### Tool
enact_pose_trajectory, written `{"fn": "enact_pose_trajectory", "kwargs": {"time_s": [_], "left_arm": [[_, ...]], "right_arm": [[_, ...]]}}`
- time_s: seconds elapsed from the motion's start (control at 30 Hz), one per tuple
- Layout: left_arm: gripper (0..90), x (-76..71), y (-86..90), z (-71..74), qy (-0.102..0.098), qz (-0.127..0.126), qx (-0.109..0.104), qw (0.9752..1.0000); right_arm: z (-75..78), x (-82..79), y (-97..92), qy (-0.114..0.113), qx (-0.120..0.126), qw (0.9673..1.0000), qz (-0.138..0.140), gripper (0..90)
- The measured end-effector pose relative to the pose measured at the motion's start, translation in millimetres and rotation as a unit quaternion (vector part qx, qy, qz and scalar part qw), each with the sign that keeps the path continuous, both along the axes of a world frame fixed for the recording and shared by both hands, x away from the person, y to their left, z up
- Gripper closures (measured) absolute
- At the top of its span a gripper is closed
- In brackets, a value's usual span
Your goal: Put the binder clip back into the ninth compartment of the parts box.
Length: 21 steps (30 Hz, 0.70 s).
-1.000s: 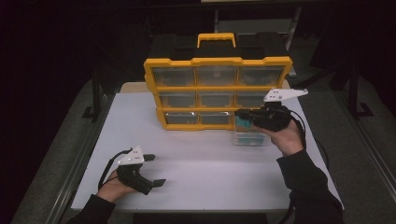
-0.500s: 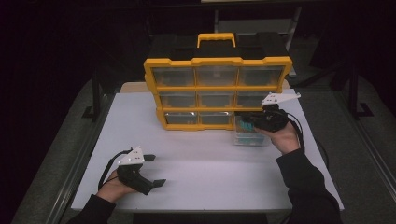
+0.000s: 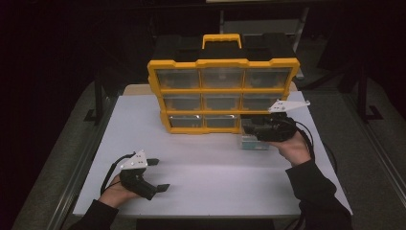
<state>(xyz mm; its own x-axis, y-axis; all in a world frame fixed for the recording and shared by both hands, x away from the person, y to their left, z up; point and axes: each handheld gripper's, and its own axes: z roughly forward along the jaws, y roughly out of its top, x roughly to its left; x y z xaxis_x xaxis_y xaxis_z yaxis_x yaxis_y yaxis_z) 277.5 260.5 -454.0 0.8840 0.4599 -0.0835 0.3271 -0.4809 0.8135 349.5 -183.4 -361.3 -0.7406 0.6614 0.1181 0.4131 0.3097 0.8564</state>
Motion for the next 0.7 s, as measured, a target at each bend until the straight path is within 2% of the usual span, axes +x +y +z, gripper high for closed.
{"fn": "enact_pose_trajectory", "kwargs": {"time_s": [0.37,0.7], "left_arm": [[0.0,-0.1,0.7,0.0,-0.001,0.002,-0.002,1.0000],[0.0,-0.8,0.3,0.1,0.001,0.004,-0.004,1.0000]], "right_arm": [[-5.6,-27.8,4.1,0.002,-0.006,1.0000,0.003,27.7],[-19.4,-47.5,2.3,0.002,-0.006,1.0000,0.003,19.0]]}}
